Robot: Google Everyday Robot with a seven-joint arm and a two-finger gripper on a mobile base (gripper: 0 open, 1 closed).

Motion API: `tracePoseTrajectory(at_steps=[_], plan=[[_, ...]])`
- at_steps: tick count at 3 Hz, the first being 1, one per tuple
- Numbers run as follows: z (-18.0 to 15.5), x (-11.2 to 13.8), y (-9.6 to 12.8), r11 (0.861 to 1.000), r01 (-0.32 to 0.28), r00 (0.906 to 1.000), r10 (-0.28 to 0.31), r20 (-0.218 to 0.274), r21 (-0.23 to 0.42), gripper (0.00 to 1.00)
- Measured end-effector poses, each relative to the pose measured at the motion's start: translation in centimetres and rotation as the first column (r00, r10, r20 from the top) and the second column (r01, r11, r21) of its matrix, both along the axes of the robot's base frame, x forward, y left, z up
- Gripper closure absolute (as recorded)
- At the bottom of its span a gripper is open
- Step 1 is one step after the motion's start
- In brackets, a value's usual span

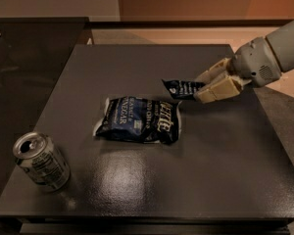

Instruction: Move rxbar blueberry near blue chip bag

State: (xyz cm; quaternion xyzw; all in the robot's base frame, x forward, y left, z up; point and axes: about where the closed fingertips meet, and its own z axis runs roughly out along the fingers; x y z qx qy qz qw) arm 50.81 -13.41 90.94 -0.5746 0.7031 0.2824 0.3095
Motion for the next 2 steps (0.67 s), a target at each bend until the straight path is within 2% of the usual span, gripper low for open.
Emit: tracePoseTrajectory(at_steps=[1, 2], plan=[[-1.7, -1.8, 0.5, 0.999, -0.017, 0.9993, 0.016, -0.033, -0.035, 0.82], [-3.4, -2.9, 0.8, 0.998, -0.014, 0.9982, 0.011, -0.059, -0.053, 0.59]])
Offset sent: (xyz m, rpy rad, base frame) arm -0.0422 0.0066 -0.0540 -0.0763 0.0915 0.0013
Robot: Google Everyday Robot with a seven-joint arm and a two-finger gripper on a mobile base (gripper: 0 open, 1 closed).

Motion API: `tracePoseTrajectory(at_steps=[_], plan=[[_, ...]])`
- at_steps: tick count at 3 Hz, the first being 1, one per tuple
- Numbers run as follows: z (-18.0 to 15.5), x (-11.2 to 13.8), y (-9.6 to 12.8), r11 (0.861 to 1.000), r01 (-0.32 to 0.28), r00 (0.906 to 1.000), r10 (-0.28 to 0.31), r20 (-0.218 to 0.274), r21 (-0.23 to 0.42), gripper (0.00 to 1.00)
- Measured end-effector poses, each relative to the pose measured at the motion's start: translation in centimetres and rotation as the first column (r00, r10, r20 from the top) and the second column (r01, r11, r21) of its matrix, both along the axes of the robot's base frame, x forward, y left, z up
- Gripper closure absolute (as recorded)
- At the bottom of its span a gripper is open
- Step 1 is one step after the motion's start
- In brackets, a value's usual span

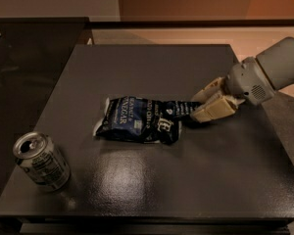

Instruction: Move rxbar blueberry near blue chip bag

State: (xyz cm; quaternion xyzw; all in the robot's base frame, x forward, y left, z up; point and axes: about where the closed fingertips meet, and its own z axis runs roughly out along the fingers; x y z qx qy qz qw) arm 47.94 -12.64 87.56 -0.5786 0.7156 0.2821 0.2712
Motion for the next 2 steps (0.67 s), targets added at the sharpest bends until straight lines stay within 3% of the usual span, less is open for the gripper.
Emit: tracePoseTrajectory(at_steps=[2], plan=[[-0.98, -0.34, 0.22, 1.0, 0.008, 0.9998, -0.008, -0.018, 0.006, 0.13]])
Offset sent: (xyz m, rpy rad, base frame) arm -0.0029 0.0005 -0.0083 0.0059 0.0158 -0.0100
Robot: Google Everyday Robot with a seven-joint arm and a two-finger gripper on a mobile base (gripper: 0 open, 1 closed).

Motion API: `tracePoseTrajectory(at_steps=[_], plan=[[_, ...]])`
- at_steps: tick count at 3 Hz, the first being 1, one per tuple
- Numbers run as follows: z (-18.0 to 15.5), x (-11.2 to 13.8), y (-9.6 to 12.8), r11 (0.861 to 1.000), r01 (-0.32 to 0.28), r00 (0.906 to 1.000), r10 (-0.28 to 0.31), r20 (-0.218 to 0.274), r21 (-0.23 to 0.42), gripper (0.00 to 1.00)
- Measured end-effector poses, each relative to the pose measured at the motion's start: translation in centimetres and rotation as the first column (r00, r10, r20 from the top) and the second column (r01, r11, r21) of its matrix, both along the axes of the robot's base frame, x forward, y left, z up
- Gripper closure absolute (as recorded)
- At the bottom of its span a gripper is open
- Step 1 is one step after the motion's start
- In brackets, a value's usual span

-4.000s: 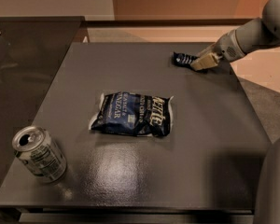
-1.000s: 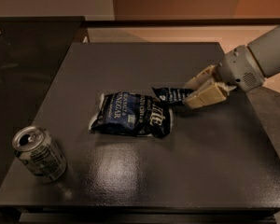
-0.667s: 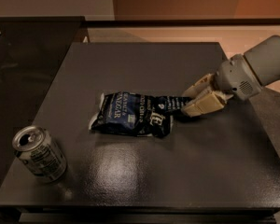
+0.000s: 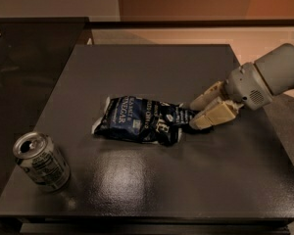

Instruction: Move rxbar blueberry near blue chip bag

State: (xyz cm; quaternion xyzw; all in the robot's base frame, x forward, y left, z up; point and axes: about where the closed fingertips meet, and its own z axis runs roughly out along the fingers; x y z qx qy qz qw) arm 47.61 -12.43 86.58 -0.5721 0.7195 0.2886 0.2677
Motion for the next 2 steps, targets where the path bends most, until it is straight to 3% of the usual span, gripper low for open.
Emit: tracePoseTrajectory(at_steps=[1, 2], plan=[[-0.03, 0.0, 0.16, 1.0, -0.003, 1.0, 0.003, 0.0, 0.0, 0.0], [-0.03, -0.01, 0.17, 1.0, -0.003, 1.0, 0.003, 0.0, 0.0, 0.0]])
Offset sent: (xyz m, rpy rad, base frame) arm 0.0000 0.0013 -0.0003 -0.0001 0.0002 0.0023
